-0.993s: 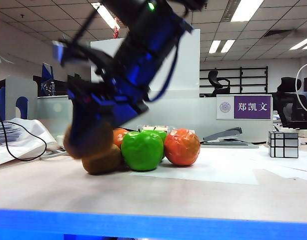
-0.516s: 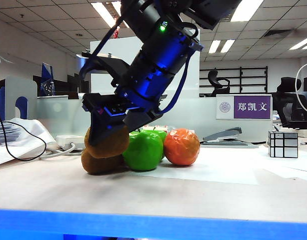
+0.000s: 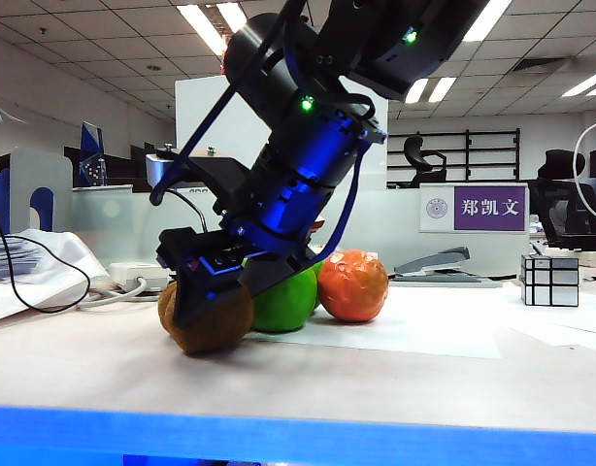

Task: Put the same fruits together.

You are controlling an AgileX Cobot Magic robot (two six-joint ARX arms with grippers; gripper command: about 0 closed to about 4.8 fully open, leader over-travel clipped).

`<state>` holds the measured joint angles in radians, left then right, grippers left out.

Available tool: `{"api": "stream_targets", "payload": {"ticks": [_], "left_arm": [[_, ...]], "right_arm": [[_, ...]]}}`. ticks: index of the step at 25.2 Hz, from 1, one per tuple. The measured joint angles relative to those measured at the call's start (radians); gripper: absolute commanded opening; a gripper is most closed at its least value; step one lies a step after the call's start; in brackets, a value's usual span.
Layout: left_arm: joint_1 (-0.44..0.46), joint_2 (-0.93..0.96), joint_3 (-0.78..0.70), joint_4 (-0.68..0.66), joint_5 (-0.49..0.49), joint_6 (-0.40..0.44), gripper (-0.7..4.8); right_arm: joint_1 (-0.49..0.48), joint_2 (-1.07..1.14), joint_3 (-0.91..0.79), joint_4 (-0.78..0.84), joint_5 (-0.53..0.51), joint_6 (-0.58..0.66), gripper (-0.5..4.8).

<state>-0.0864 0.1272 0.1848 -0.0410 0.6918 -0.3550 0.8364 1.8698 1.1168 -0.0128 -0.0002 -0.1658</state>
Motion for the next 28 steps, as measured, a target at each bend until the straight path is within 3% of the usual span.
{"api": "stream_targets", "payload": {"ticks": [8, 9, 10, 11, 12, 14, 16, 17, 28], "left_arm": [[0.000, -0.002, 0.000, 0.000, 0.000, 0.000, 0.62], [0.000, -0.002, 0.000, 0.000, 0.000, 0.000, 0.62], [0.000, -0.002, 0.000, 0.000, 0.000, 0.000, 0.62], [0.000, -0.002, 0.000, 0.000, 0.000, 0.000, 0.62], [0.000, -0.002, 0.000, 0.000, 0.000, 0.000, 0.63], [0.000, -0.002, 0.000, 0.000, 0.000, 0.000, 0.63], [0.000, -0.002, 0.000, 0.000, 0.000, 0.000, 0.63], [0.000, -0.002, 0.000, 0.000, 0.000, 0.000, 0.62], [0.000, -0.002, 0.000, -0.004, 0.000, 0.002, 0.62]], "right_arm": [[0.000, 0.004, 0.000, 0.001, 0.000, 0.001, -0.02], [0.000, 0.004, 0.000, 0.001, 0.000, 0.001, 0.25], [0.000, 0.004, 0.000, 0.000, 0.000, 0.001, 0.72], [0.000, 0.004, 0.000, 0.000, 0.000, 0.002, 2.12], [0.000, 0.004, 0.000, 0.000, 0.000, 0.004, 2.92], [0.000, 0.004, 0.000, 0.000, 0.000, 0.009, 3.12], [0.000, 0.004, 0.000, -0.001, 0.000, 0.012, 4.43], [0.001, 0.004, 0.000, -0.001, 0.000, 0.012, 4.79], [0.005, 0.004, 0.000, 0.000, 0.000, 0.033, 4.79]]}}
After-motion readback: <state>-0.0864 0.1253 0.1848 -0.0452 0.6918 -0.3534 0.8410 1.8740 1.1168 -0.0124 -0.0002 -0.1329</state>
